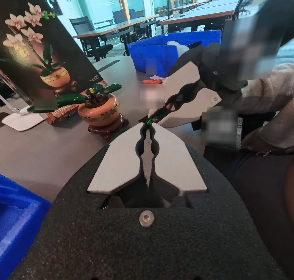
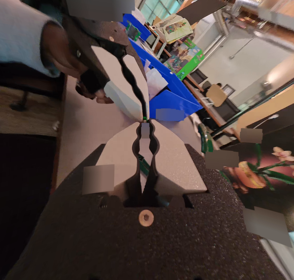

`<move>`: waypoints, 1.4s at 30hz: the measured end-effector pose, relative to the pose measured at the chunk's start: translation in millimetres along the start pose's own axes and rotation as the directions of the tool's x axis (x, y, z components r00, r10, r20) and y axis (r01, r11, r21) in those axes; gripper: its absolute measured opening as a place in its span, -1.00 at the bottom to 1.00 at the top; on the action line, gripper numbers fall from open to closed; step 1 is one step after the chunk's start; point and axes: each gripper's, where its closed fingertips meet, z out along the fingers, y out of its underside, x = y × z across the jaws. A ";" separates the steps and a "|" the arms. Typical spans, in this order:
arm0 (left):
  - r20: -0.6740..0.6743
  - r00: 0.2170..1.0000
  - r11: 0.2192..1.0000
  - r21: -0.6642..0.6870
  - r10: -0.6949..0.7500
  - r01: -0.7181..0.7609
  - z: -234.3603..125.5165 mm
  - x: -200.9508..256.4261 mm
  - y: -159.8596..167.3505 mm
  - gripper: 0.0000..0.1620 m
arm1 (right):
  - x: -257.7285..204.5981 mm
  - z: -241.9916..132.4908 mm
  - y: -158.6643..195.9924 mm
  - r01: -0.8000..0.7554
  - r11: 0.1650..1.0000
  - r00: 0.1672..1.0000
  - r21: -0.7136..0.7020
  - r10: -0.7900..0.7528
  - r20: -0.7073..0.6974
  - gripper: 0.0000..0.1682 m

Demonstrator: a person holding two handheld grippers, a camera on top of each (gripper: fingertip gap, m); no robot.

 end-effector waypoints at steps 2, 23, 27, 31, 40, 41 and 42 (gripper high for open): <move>-0.009 0.997 0.997 0.006 -0.075 0.075 1.2 -1.0 1.5 -0.96 | 0.3 -0.3 1.2 0.154 0.988 0.986 -0.027 -0.155 -0.064 -0.92; -0.109 0.933 0.935 -0.060 0.342 -0.349 4.9 14.2 8.5 -0.84 | -5.3 -14.9 -8.6 -0.378 0.918 0.893 0.123 0.327 0.309 -0.94; -0.186 0.919 0.934 -0.021 0.347 -0.357 3.9 23.2 5.2 -0.95 | -7.7 -18.1 -10.7 -0.446 0.888 0.847 0.113 0.377 0.375 -0.94; -0.216 0.902 0.923 -0.010 0.374 -0.385 4.1 29.3 4.2 -0.88 | -14.1 -18.4 -6.5 -0.456 0.887 0.819 0.071 0.387 0.422 -0.94; -0.260 0.931 0.954 -0.088 0.255 -0.286 5.8 27.2 13.1 -0.95 | -17.8 -16.3 2.1 -0.297 0.954 0.890 0.025 0.267 0.370 -0.93; -0.256 0.935 0.954 -0.108 0.245 -0.279 6.4 26.2 15.0 -0.95 | -17.2 -15.3 4.1 -0.251 0.968 0.913 0.018 0.230 0.338 -0.92; -0.251 0.938 0.953 -0.125 0.240 -0.277 7.0 25.3 16.4 -0.95 | -17.4 -15.0 5.2 -0.213 0.977 0.927 0.011 0.198 0.319 -0.92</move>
